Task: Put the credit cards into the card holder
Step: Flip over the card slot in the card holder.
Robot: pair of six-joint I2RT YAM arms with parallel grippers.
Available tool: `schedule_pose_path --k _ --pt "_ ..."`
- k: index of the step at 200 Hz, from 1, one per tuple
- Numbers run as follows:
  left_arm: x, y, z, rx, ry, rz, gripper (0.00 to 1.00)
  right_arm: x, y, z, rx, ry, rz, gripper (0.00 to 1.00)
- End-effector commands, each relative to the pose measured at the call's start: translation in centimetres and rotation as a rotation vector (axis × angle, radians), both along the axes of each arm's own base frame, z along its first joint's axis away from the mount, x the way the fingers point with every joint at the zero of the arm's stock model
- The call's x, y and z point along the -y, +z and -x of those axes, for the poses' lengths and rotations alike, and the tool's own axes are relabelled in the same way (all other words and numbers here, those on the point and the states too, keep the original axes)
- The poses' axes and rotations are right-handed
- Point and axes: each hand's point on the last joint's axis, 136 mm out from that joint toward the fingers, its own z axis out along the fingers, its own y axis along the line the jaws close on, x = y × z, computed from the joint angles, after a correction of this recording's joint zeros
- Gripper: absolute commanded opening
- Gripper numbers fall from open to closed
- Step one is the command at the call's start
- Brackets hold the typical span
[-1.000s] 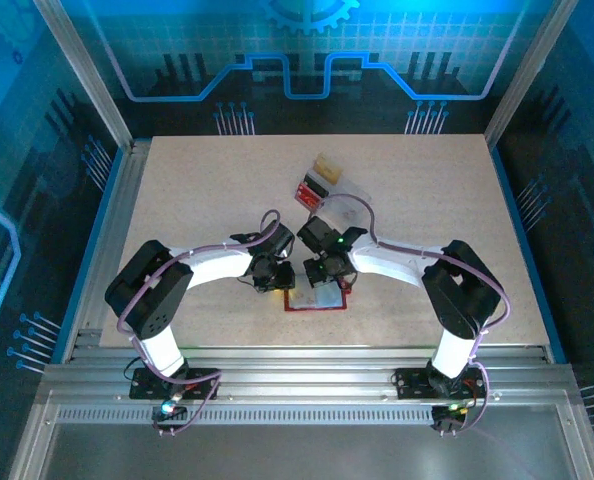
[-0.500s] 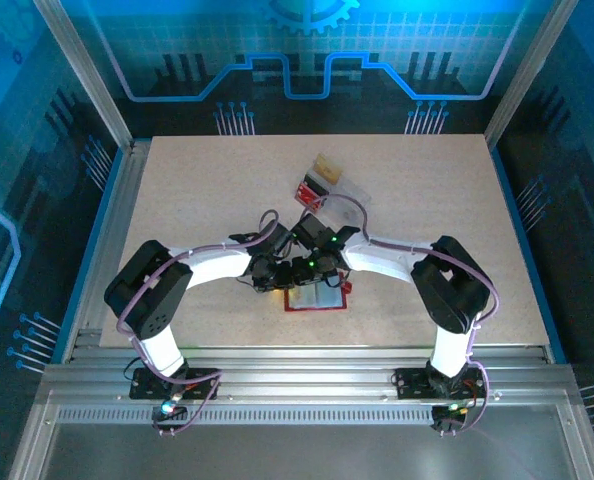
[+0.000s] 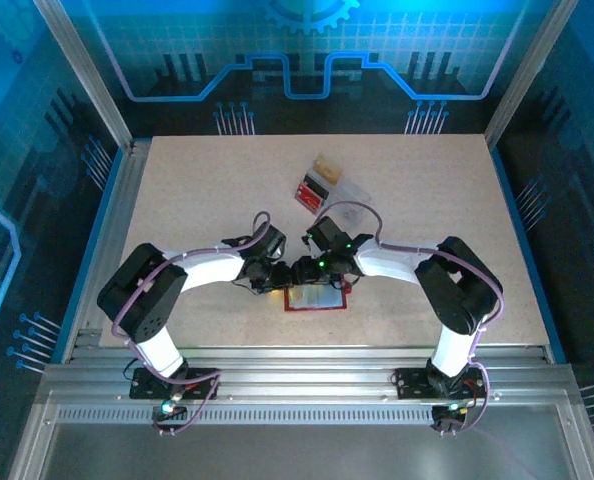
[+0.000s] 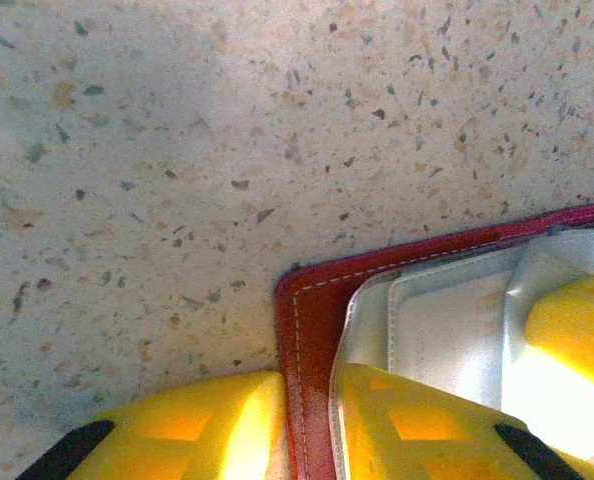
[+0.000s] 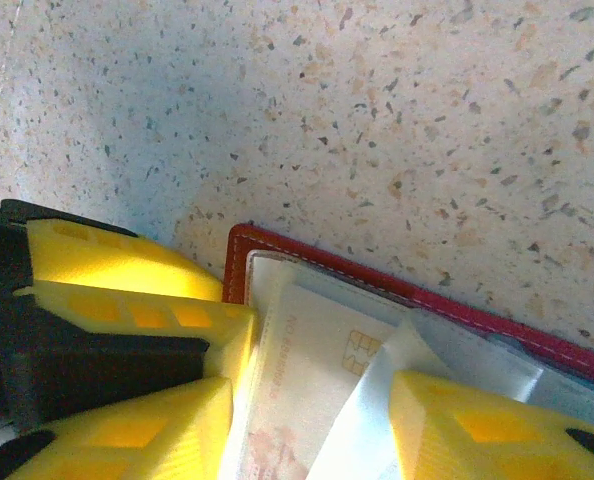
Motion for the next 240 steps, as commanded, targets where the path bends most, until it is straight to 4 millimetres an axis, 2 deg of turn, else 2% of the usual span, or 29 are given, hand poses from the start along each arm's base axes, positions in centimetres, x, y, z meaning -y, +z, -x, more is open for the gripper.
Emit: schedule_pose_path --k 1,36,71,141,177,192,203,221,233,240 --pt "1.4 -1.8 4.4 -0.148 -0.084 0.066 0.31 -5.7 4.4 0.5 0.061 0.136 -0.268 0.53" --pt "0.9 -0.6 4.2 -0.15 -0.054 0.109 0.32 -5.8 6.1 0.3 0.092 0.165 -0.288 0.59" --pt "0.0 -0.1 4.6 -0.146 -0.028 0.114 0.34 -5.6 5.8 0.2 0.083 0.166 -0.287 0.6" --pt "-1.6 1.3 4.7 -0.124 0.027 0.136 0.42 -6.9 8.1 -1.2 0.127 0.2 -0.278 0.63" --pt "-3.2 1.8 4.8 -0.112 0.075 0.141 0.46 -7.7 8.4 -1.6 0.131 0.215 -0.28 0.63" --pt "-3.9 2.0 4.7 -0.103 0.099 0.145 0.48 -7.5 9.2 -1.8 0.16 0.214 -0.264 0.64" --pt "-4.3 2.3 4.6 -0.099 0.107 0.151 0.48 -6.5 10.0 -2.1 0.195 0.206 -0.22 0.64" --pt "-4.9 2.9 4.5 -0.082 0.108 0.151 0.5 -2.8 11.6 -3.0 0.263 0.122 -0.156 0.66" --pt "-5.0 3.3 4.4 -0.07 0.099 0.143 0.51 -0.1 11.6 -3.1 0.257 0.072 -0.116 0.62" --pt "-5.0 3.4 4.3 -0.061 0.091 0.141 0.51 1.5 11.2 -3.0 0.252 0.049 -0.072 0.56"
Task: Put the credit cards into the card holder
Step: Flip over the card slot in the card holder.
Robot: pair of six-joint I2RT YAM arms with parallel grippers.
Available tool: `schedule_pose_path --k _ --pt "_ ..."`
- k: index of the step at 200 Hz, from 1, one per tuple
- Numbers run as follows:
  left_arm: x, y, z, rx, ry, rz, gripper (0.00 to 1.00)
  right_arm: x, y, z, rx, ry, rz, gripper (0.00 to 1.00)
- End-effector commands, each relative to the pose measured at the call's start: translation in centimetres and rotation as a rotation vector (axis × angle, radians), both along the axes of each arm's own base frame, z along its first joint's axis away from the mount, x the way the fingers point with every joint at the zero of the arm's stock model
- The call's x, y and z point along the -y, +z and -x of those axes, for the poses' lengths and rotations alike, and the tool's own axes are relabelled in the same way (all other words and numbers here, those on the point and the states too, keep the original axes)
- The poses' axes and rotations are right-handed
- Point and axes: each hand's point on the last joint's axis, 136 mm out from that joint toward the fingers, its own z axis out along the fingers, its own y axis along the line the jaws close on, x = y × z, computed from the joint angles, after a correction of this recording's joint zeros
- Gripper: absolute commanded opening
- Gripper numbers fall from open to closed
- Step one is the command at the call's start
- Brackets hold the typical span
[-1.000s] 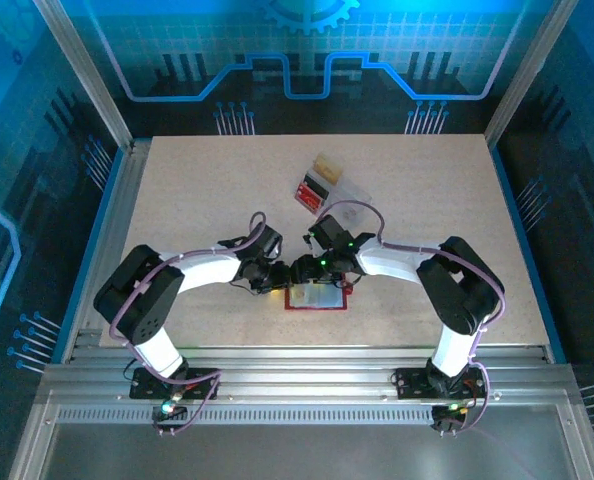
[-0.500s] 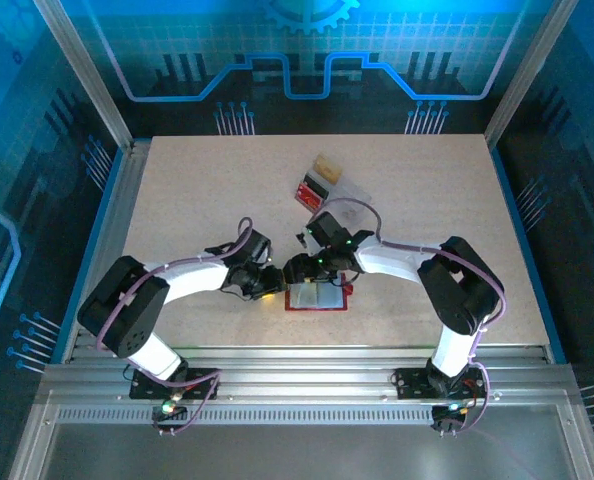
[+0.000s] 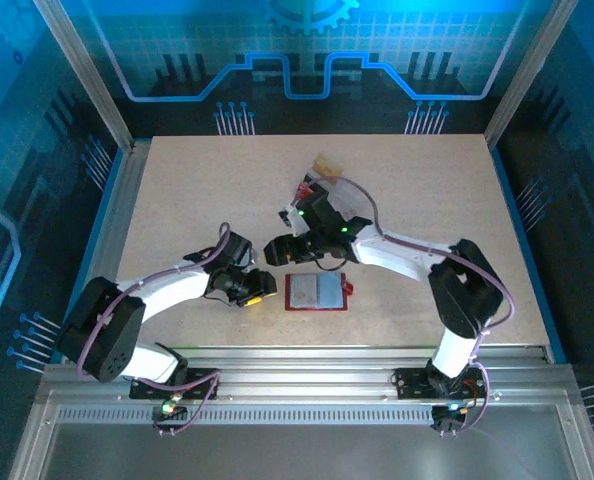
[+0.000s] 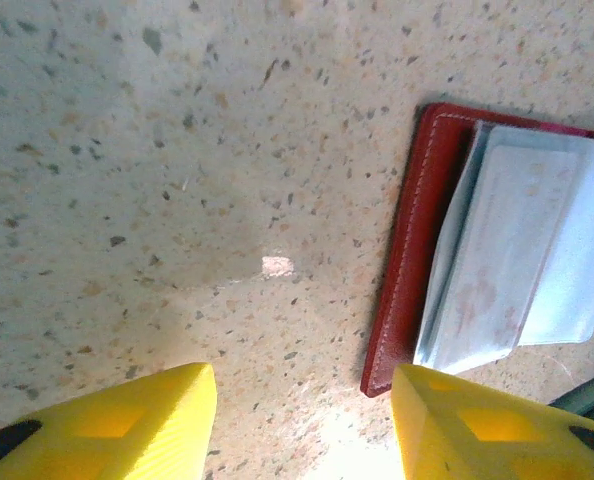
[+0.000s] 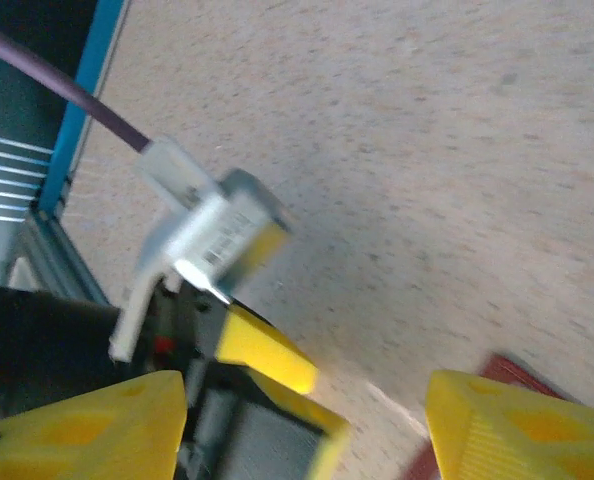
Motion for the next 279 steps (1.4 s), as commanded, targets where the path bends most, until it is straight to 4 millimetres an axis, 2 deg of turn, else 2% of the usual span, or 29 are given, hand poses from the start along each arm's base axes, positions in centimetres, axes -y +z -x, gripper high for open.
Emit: schedule_pose_path --k 1,21,52,63,82,130,159,222,258,279 --pt "-0.3 0.6 0.8 -0.009 -0.033 -0.001 0.51 5.7 1.4 -0.7 0.047 -0.114 0.103 0.56" --pt "0.0 0.9 0.4 0.01 -0.045 0.004 0.51 9.1 -0.2 0.3 0.045 -0.162 0.223 0.44" --pt "1.6 1.2 0.2 0.019 -0.091 0.019 0.51 11.8 -3.2 1.6 0.02 -0.204 0.34 0.28" --pt "2.4 1.2 0.1 0.019 -0.11 0.021 0.51 12.1 -4.0 1.6 0.017 -0.207 0.372 0.27" --pt "3.6 1.4 -0.1 0.024 -0.138 0.025 0.5 12.7 -5.4 1.3 0.013 -0.216 0.455 0.31" --pt "5.8 1.6 -1.1 0.035 -0.174 0.024 0.46 11.6 -8.0 1.1 0.004 -0.17 0.535 0.32" --pt "6.3 0.5 -1.4 0.013 -0.182 0.015 0.45 11.5 -9.3 0.9 -0.001 -0.166 0.598 0.33" --pt "6.3 -2.3 -1.1 -0.04 -0.189 -0.015 0.43 12.8 -10.1 1.3 0.018 -0.191 0.705 0.36" --pt "6.0 -3.0 -0.8 -0.055 -0.185 -0.022 0.43 12.2 -11.6 1.9 -0.023 -0.167 0.697 0.35" --pt "5.9 -3.3 -0.6 -0.058 -0.184 -0.026 0.43 12.0 -12.0 2.1 -0.039 -0.163 0.682 0.32"
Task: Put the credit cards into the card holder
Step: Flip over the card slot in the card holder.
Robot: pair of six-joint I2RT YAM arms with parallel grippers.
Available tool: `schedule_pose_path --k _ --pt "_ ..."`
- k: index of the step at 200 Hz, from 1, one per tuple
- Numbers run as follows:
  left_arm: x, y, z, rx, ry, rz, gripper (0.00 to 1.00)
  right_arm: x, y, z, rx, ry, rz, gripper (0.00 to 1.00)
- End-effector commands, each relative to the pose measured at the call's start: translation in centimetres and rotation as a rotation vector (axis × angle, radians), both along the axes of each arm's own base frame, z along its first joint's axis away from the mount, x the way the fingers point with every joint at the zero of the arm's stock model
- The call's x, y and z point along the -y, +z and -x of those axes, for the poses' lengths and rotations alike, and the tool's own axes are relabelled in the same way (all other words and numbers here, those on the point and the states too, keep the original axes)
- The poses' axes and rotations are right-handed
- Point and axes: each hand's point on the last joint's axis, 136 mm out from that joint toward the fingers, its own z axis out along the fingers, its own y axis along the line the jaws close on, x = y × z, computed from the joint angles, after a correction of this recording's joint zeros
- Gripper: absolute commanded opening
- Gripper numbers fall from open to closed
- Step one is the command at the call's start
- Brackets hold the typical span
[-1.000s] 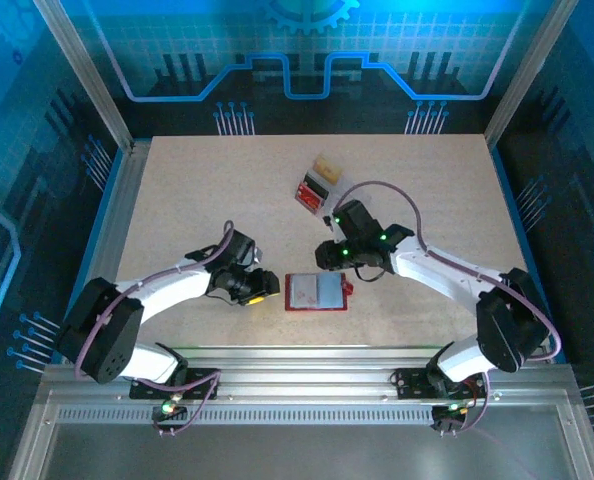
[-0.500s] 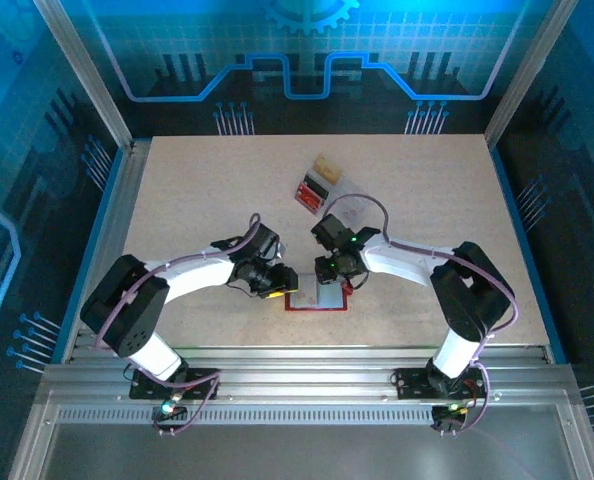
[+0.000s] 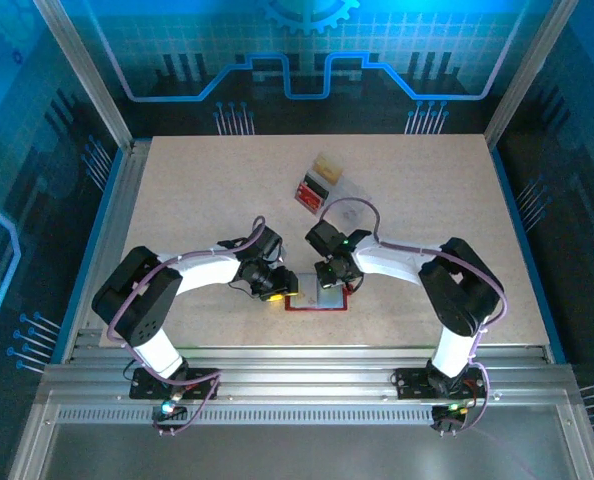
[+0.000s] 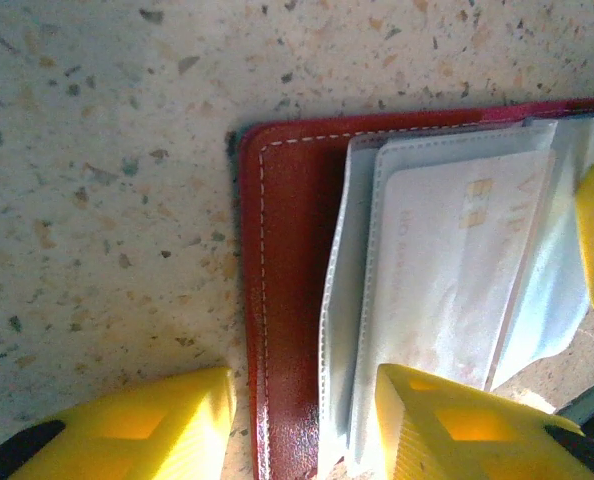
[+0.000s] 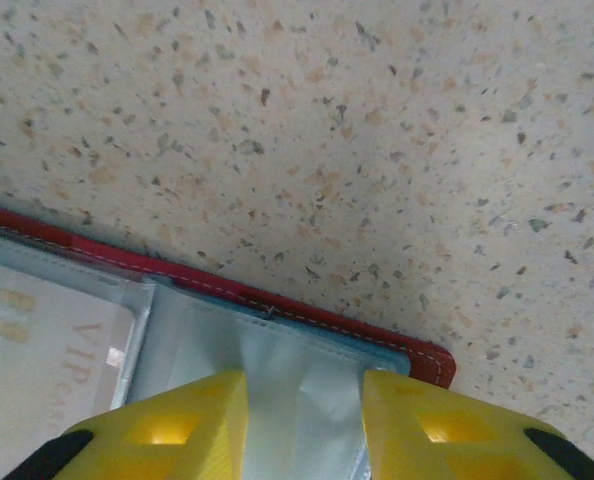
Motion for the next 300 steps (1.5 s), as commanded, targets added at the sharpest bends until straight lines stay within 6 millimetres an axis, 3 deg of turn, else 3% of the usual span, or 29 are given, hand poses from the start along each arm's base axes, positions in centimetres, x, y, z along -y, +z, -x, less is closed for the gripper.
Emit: schedule_pose_path --k 1,40,71,110,150,198,277,300 --pt "0.2 -1.5 0.6 -0.022 -0.023 -0.005 0.43 -0.5 -0.7 0.6 -0.028 0.002 -0.005 0.31" --pt "0.1 -2.2 0.8 -0.037 -0.022 -0.01 0.42 -1.0 -0.1 0.7 -0.026 0.013 -0.032 0.18" --pt "0.0 -2.9 1.2 -0.052 -0.017 -0.015 0.41 -1.8 1.7 0.3 0.009 0.032 -0.061 0.0" --pt "0.2 -3.8 1.7 -0.07 -0.019 -0.019 0.4 -4.6 3.9 0.3 0.017 0.086 -0.15 0.0" --pt "0.4 -4.2 1.9 -0.078 -0.023 -0.017 0.39 -7.1 4.6 0.5 -0.019 0.109 -0.283 0.0" --pt "0.5 -4.2 1.9 -0.079 -0.025 -0.013 0.39 -9.5 2.8 1.4 -0.124 0.084 -0.456 0.21" --pt "0.6 -3.8 1.9 -0.078 -0.026 0.005 0.39 -8.2 0.6 2.3 -0.156 0.001 -0.499 0.43" --pt "0.8 -3.3 1.8 -0.076 -0.02 0.03 0.39 -8.2 0.0 2.5 -0.171 -0.021 -0.533 0.45"
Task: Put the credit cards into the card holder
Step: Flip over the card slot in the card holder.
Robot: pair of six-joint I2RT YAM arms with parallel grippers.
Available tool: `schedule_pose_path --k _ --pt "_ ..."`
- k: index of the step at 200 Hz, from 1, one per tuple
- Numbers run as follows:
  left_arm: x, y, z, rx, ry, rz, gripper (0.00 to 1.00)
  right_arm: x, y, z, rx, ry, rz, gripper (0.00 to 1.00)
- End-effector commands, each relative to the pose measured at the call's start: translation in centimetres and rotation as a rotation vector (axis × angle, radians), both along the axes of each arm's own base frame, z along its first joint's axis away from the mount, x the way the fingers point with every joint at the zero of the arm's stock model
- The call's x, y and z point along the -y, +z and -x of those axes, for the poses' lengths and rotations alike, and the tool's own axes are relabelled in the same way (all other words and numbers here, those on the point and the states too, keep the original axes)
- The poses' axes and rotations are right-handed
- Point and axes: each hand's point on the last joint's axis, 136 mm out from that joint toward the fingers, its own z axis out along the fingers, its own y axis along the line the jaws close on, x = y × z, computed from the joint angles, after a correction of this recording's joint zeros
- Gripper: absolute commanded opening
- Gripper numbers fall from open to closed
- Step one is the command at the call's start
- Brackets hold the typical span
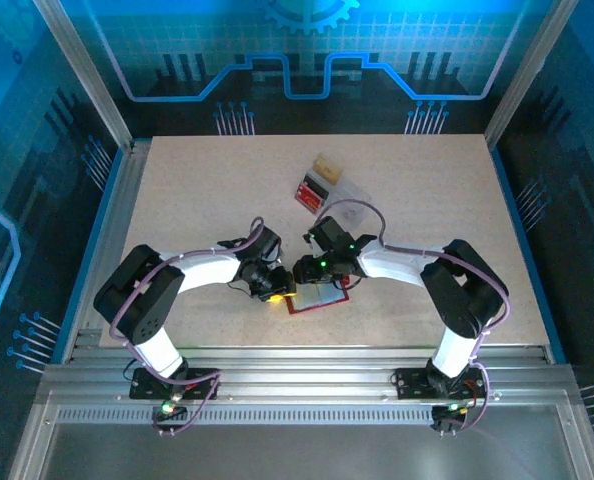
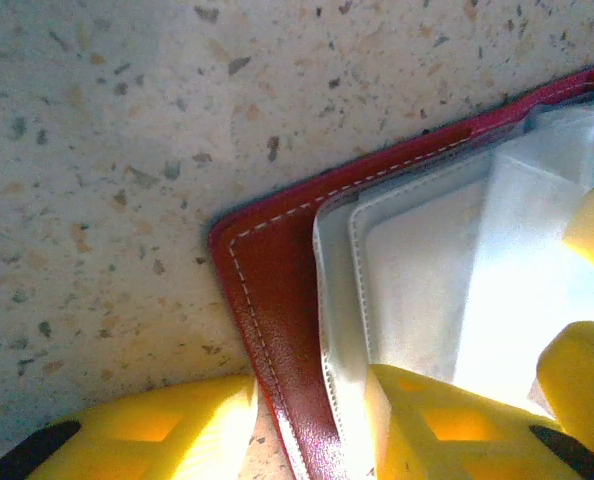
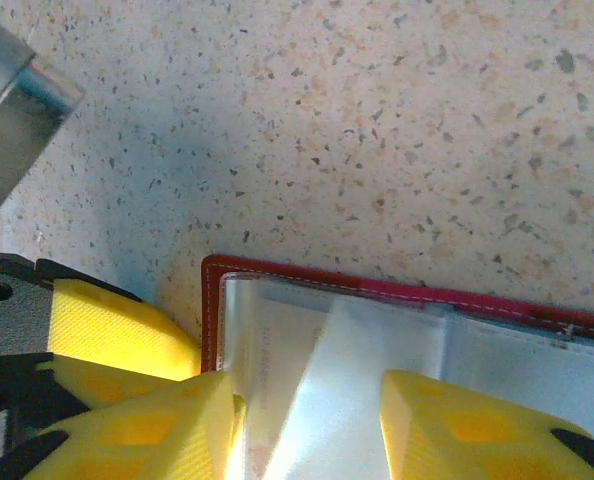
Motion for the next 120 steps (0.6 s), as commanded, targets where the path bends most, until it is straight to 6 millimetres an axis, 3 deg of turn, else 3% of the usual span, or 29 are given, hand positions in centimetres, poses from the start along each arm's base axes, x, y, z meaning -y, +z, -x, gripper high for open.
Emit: schedule_pose_path --k 1,120 --pt "1.0 -2.5 1.7 -0.042 -0.047 0.035 0.39 -0.7 -1.9 2.0 -0.081 0.02 -0.038 0.45" --pt "0.9 3.0 1.7 0.105 -0.054 0.098 0.52 -1.7 -3.1 1.7 -0.128 -0.011 -0.089 0.56"
